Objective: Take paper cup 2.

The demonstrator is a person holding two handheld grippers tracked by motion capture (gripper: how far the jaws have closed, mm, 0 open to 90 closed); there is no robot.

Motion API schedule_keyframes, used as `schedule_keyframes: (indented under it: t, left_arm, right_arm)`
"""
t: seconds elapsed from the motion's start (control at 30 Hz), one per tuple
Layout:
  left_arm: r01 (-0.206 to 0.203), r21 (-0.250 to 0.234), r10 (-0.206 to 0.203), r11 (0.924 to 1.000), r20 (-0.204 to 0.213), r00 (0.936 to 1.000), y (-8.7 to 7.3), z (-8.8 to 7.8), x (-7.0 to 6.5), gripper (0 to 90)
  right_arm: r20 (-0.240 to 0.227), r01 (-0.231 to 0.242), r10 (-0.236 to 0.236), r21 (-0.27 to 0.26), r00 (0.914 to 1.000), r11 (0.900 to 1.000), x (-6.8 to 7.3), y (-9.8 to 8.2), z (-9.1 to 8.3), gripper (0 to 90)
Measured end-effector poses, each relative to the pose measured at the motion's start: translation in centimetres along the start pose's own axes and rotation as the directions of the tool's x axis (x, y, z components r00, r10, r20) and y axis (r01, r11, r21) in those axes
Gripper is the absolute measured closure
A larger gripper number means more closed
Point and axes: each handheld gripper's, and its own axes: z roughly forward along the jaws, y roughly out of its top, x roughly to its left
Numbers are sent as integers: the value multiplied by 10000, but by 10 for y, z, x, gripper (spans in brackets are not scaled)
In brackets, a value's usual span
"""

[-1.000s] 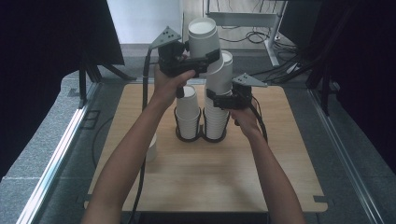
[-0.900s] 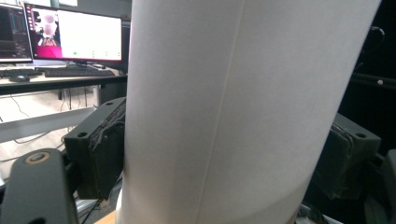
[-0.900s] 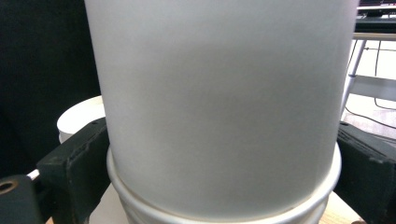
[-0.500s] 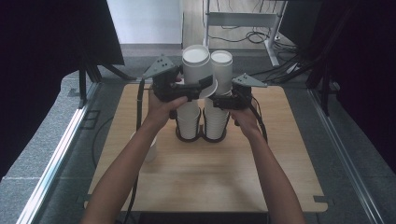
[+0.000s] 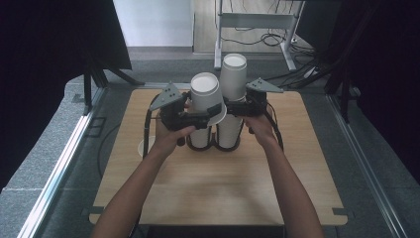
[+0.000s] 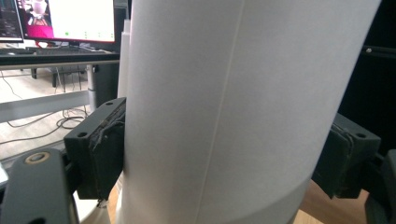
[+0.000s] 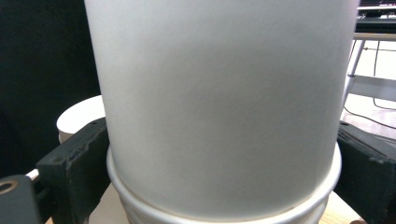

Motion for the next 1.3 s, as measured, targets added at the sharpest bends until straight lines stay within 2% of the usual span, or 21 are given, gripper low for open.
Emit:
schedule_keyframes:
  t: [0.23,0.33,0.5,0.77,1.0,1.3]
  left_arm:
    - [-261,185,261,9995,-9,9997,-17,-1,-10,157]
    - [-221,308,221,9993,6,9998,-25,-1,-11,157]
    - [141,327,-145,9994,111,9998,-35,-4,-10,157]
    - [281,418,-284,9987,74,9996,-47,-9,-10,156]
    - [418,400,-424,9983,148,9990,-52,-12,-11,156]
    - [458,551,-461,9974,40,9989,-58,-10,-11,156]
  right_arm:
    - [-2,-3,3,-69,10000,10000,0,-1,0,33]
    - [11,-52,52,-49,10000,10000,0,-1,0,33]
    - [15,-19,19,-85,10000,10000,0,-1,0,33]
    - [26,-63,63,-80,10000,9999,1,-1,0,31]
    - [111,-109,110,-99,9999,9999,1,-1,1,29]
    - [178,-112,115,-155,9998,9998,2,-3,-1,27]
